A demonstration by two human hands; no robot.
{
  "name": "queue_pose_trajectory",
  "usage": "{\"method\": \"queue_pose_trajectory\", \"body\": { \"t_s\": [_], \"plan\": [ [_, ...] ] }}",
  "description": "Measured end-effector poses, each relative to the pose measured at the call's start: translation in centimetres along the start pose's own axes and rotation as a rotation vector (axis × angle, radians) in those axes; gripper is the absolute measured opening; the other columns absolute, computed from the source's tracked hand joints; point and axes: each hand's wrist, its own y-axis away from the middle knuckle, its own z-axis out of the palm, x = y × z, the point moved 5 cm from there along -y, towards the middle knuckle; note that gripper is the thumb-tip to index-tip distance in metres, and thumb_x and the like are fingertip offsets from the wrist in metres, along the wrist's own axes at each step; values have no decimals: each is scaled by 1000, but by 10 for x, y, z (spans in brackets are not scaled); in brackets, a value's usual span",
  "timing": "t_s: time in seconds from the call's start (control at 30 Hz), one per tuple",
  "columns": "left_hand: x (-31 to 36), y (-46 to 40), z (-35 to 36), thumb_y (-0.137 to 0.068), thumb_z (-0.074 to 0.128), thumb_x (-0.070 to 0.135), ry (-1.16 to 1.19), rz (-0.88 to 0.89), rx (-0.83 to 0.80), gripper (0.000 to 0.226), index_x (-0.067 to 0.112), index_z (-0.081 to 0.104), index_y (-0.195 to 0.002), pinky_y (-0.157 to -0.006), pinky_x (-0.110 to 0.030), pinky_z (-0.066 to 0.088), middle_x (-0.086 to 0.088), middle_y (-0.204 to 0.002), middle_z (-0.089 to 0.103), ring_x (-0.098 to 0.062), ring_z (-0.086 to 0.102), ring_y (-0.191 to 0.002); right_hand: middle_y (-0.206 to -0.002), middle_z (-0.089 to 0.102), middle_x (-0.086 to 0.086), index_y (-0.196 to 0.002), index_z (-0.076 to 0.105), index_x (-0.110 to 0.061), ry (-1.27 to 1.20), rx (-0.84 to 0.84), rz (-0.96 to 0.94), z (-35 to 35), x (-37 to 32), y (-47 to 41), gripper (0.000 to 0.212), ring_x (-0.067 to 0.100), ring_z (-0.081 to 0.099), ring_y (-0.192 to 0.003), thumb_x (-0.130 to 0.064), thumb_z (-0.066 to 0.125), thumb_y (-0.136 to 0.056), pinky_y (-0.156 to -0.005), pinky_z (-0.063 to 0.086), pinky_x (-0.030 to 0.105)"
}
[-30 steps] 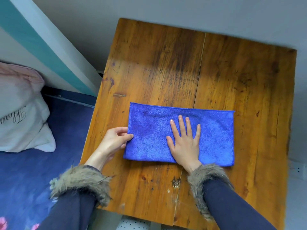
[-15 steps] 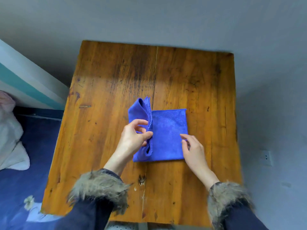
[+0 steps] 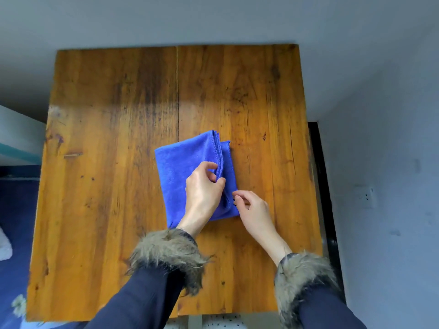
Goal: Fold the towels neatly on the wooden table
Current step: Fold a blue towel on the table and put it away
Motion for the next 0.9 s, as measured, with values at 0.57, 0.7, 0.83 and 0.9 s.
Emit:
{"method": "queue_pose_trajectory", "body": {
  "t_s": [0.57, 0.7, 0.83, 0.9],
  "plan": [
    [-33, 11, -12, -85, 44, -6, -92, 322, 109, 33, 11, 63, -105, -82, -28, 45, -4, -96, 61, -20, 58, -89, -81, 62, -3, -100, 66, -10, 21, -12, 175, 1, -7, -14, 26, 15, 59, -83, -32, 64, -86, -73, 42, 22],
    [-51, 12, -29, -84, 41, 9, -506, 559, 237, 39, 12, 57, -119, -94, -41, 40, -9, -123, 55, -27, 43, -119, -70, 54, -8, -87, 58, -14, 87, -15, 179, 3, -10, -18, 13, 18, 54, -80, -27, 56, -89, -66, 37, 26],
    [-77, -2, -17, -92, 33, 38, -856, 567, 62, 52, 21, 36, -140, -111, -50, 13, -14, -151, 29, -36, 19, -140, -68, 53, -9, -86, 57, -13, 87, -6, 183, 3, -9, -16, 13, 18, 53, -78, -23, 51, -91, -64, 34, 27],
    [-84, -5, -9, -91, 29, 46, -958, 563, 11, 57, 23, 29, -144, -111, -53, 9, -14, -153, 24, -34, 14, -141, -72, 57, -7, -88, 60, -12, 84, 20, 191, 4, -8, -17, 13, 20, 56, -84, -20, 50, -92, -70, 38, 27]
  ]
}}
